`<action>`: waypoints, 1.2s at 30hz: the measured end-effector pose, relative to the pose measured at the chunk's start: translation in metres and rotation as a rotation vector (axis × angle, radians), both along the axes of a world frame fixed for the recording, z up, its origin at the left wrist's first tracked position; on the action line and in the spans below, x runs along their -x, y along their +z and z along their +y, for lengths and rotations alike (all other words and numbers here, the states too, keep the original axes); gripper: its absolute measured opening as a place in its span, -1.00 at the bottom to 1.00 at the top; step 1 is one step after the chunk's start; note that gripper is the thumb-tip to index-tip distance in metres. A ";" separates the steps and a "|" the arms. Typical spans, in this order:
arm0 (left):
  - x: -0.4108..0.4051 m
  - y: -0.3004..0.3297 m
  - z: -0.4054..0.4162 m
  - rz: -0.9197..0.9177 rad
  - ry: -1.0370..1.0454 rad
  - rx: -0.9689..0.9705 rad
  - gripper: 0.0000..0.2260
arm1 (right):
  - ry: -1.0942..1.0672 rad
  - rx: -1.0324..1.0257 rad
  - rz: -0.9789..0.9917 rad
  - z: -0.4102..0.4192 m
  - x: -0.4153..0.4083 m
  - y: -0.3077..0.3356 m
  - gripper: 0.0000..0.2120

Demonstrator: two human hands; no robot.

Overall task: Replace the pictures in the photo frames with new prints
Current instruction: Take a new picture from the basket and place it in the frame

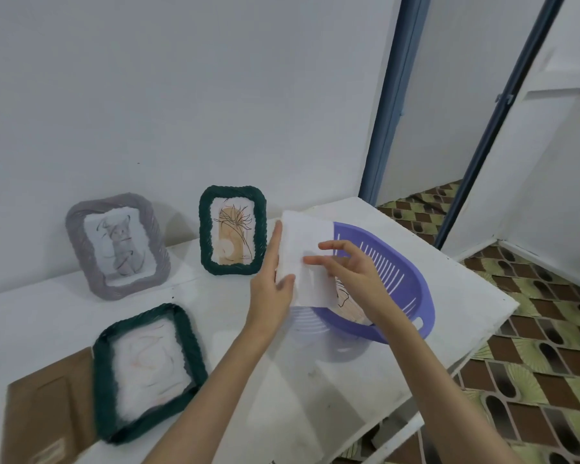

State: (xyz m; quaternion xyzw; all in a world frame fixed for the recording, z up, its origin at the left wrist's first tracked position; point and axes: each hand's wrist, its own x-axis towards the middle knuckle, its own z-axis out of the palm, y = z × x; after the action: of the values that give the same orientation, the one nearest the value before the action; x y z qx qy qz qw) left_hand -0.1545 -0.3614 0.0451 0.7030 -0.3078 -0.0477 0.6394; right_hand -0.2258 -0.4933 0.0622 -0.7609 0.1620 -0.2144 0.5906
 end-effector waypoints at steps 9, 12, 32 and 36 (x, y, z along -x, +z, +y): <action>-0.024 -0.006 0.064 0.181 0.140 0.098 -0.59 | 0.103 0.225 0.023 0.032 -0.034 -0.001 -0.68; -0.031 -0.006 0.097 0.230 0.204 0.110 -0.57 | 0.199 0.304 0.033 0.056 -0.054 -0.003 -0.62; -0.032 -0.061 0.242 0.240 0.335 -0.529 -0.44 | 0.560 0.417 0.270 0.156 -0.089 -0.080 -0.55; -0.032 -0.069 0.245 0.153 0.314 -0.683 -0.41 | 0.554 0.467 0.305 0.157 -0.087 -0.083 -0.53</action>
State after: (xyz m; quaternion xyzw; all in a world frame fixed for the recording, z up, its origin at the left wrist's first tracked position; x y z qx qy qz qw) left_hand -0.1227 -0.1166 -0.0237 0.9085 -0.1141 -0.1017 0.3889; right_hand -0.1387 -0.3366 -0.0207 -0.9128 -0.0168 0.0374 0.4063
